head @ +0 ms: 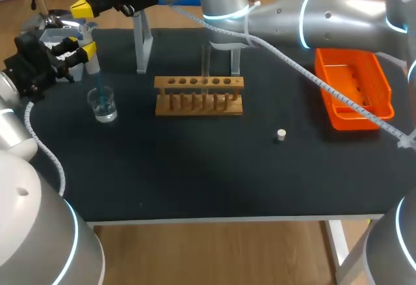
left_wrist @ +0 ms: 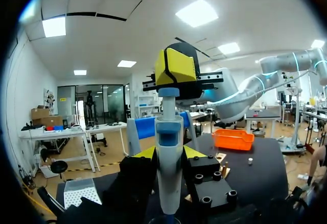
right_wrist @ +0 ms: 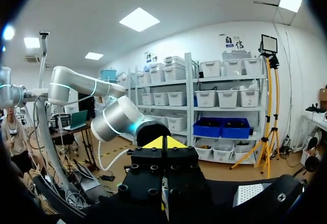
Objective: Invert the test tube, pick up the pipette, mount the tip to pipette, aspirate from beaker and dispense into the tube, eject the tip, return the pipette, and cap with the stopper.
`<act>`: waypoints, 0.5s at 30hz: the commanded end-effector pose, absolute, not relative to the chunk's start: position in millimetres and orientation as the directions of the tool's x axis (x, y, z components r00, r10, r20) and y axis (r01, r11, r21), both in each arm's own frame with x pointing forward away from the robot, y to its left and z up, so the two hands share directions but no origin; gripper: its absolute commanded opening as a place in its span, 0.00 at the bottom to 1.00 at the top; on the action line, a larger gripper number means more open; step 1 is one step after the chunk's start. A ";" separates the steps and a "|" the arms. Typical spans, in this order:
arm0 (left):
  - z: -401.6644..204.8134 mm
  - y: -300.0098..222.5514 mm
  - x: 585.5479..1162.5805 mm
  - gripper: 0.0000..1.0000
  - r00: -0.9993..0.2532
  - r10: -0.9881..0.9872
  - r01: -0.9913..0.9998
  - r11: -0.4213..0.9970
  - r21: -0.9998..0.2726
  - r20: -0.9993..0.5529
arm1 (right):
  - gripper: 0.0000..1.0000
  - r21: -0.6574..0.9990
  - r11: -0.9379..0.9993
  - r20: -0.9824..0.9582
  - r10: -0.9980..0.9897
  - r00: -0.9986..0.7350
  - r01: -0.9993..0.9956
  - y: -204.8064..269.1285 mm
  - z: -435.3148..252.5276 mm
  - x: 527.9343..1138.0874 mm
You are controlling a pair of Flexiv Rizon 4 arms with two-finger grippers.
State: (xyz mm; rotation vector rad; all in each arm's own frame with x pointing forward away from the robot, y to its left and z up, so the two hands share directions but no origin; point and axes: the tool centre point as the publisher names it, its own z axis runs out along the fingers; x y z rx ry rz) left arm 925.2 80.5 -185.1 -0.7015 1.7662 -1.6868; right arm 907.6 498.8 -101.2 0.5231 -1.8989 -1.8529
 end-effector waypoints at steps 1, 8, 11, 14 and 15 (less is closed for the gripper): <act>-185.7 79.3 925.7 0.00 -0.683 -0.728 0.028 0.055 -0.998 -0.059 | 0.00 0.999 0.035 0.052 -0.626 -0.778 0.039 504.5 -106.9 912.3; -185.7 79.3 925.7 0.00 -0.683 -0.728 0.028 0.055 -0.998 -0.059 | 0.00 0.998 0.050 0.067 -0.624 -0.779 0.046 504.2 -113.6 912.2; -185.7 79.3 925.7 0.00 -0.683 -0.728 0.028 0.055 -0.998 -0.059 | 0.00 0.997 0.056 0.073 -0.624 -0.778 0.048 503.8 -116.0 912.4; -185.7 79.3 925.7 0.00 -0.683 -0.728 0.028 0.055 -0.998 -0.059 | 0.00 0.997 0.060 0.077 -0.623 -0.778 0.051 503.4 -118.1 911.7; -185.7 79.3 925.7 0.00 -0.683 -0.728 0.028 0.055 -0.998 -0.059 | 0.00 0.997 0.061 0.079 -0.623 -0.778 0.052 503.2 -118.9 911.6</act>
